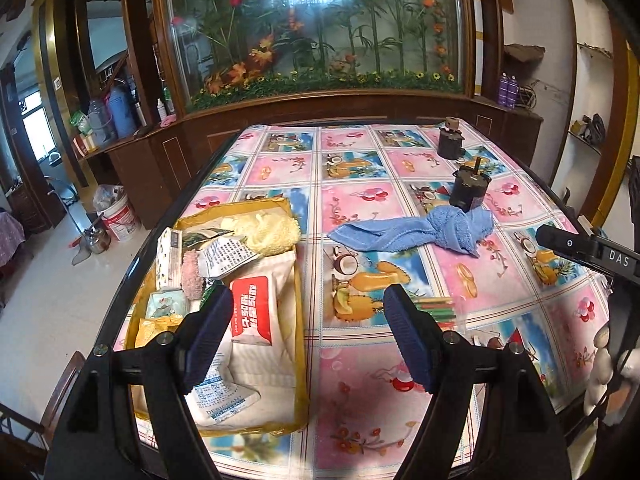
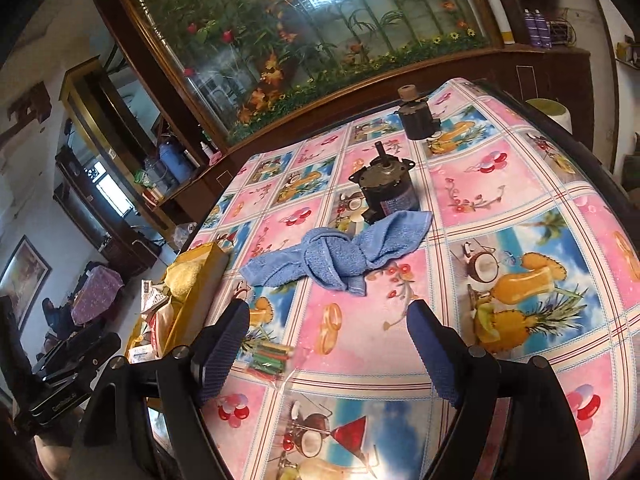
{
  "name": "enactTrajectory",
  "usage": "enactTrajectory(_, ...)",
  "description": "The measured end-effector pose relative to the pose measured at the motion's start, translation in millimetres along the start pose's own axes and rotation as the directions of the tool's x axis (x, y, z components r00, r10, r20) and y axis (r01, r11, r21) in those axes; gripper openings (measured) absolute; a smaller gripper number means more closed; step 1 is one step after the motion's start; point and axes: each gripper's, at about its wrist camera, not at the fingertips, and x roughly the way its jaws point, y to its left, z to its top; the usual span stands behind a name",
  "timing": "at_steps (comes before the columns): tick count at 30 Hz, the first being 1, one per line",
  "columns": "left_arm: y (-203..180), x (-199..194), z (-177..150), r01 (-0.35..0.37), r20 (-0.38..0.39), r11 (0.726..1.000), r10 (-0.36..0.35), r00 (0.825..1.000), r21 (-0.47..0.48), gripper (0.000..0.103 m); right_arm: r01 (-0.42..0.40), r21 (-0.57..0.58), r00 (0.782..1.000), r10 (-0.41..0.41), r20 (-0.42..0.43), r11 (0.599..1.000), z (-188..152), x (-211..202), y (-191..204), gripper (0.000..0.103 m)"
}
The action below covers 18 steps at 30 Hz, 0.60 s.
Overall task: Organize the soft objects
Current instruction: 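Move both tools back over the blue towel and coloured sticks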
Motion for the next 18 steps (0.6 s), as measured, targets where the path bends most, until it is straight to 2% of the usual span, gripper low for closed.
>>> enactTrajectory(10,1,9,-5,0.112,-0.042,0.993,-0.114,0.993,-0.045,0.077,0.082,0.061,0.997,-0.081,-0.013,0.995,3,1,-36,0.083)
enactTrajectory(14,-6,17,-7,0.182,-0.071,0.982,-0.186,0.980,-0.054,0.077,0.093,0.107,0.996,-0.092,-0.018,0.990,12,3,-57,0.083)
enactTrajectory(18,-12,23,-9,0.211,-0.086,0.976,-0.214,0.973,-0.047,0.077,0.141,0.168,0.989,-0.144,0.010,0.976,26,-8,-86,0.083)
